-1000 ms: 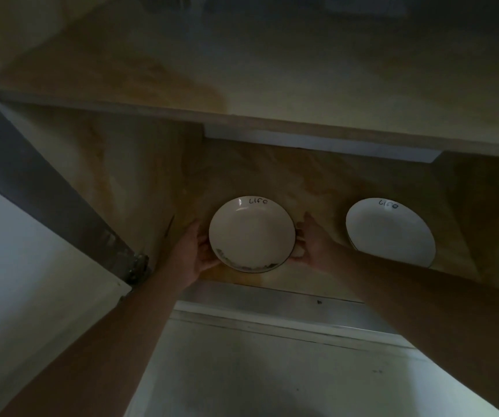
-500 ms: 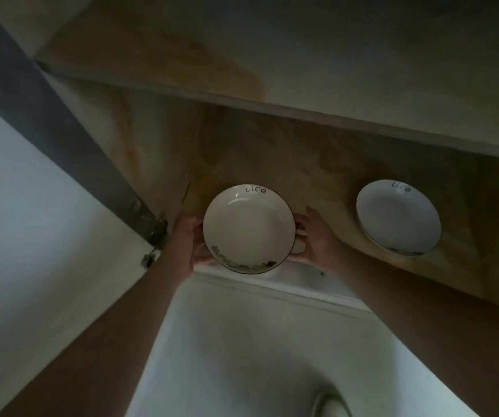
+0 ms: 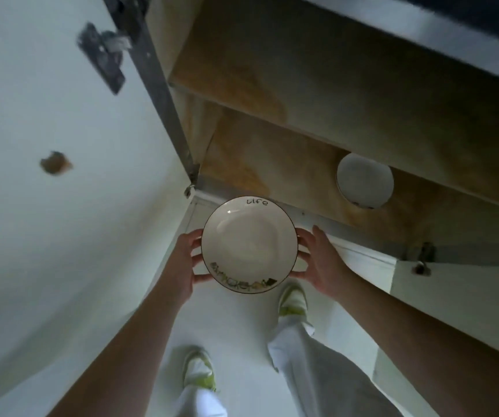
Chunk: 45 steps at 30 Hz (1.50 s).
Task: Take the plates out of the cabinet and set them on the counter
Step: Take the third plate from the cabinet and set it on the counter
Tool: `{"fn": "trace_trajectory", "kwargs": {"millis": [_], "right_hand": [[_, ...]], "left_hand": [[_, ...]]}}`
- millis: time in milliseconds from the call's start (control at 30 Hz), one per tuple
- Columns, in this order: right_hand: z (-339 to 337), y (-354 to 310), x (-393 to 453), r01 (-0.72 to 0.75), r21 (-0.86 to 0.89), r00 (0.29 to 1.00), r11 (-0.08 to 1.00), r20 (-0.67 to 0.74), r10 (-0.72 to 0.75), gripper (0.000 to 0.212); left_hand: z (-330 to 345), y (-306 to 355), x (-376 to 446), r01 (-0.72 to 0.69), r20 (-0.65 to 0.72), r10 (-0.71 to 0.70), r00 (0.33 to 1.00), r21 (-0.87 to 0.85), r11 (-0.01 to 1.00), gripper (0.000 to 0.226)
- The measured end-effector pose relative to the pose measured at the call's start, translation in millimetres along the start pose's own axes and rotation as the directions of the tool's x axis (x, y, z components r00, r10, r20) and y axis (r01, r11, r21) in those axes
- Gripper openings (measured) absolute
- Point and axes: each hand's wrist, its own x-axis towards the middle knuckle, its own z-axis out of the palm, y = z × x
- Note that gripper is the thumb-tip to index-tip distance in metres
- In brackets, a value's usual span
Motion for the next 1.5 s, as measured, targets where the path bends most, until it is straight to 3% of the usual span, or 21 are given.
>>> {"fn": "trace_trajectory", "kwargs": {"millis": [200, 367, 567, 633, 867, 1100, 1500], "right_hand": [[18, 15, -116, -0.047, -0.010, 0.999, 0.999, -0.022, 0.047, 0.048], [25, 25, -237, -0.040, 0.027, 0.996, 0.999, -0.075, 0.042, 0.030], [25, 20, -366, -0.025, 0.063, 0.996, 0.998, -0.079, 0.030, 0.039], [24, 16, -404, 0.004, 0.078, 0.998, 0.997, -0.059, 0.000, 0.048], [2, 5, -497, 0.032, 0.329, 0.998, 0.944, 0.032, -0.045, 0.056], [-34, -10, -569, 0.095, 0.327, 0.990, 0.940, 0.071, -0.124, 0.056], [-162, 9, -681, 0.275, 0.325, 0.955, 0.905, 0.017, -0.296, 0.050]], "left_hand": [[-26, 8, -106, 0.094, -0.003, -0.094, 0.996, 0.019, 0.995, 0.043], [-41, 16, -210, 0.103, 0.027, -0.105, 0.994, 0.075, 0.992, 0.034], [-43, 57, -338, 0.084, 0.084, -0.097, 0.992, 0.139, 0.987, 0.052], [-44, 70, -377, 0.054, 0.126, -0.075, 0.989, 0.160, 0.986, 0.048], [-43, 108, -471, -0.074, 0.269, 0.024, 0.963, 0.176, 0.982, 0.052], [-6, 120, -542, -0.169, 0.327, 0.101, 0.940, 0.186, 0.968, 0.050], [96, 61, -647, -0.261, 0.469, 0.149, 0.870, 0.183, 0.948, 0.049]]}}
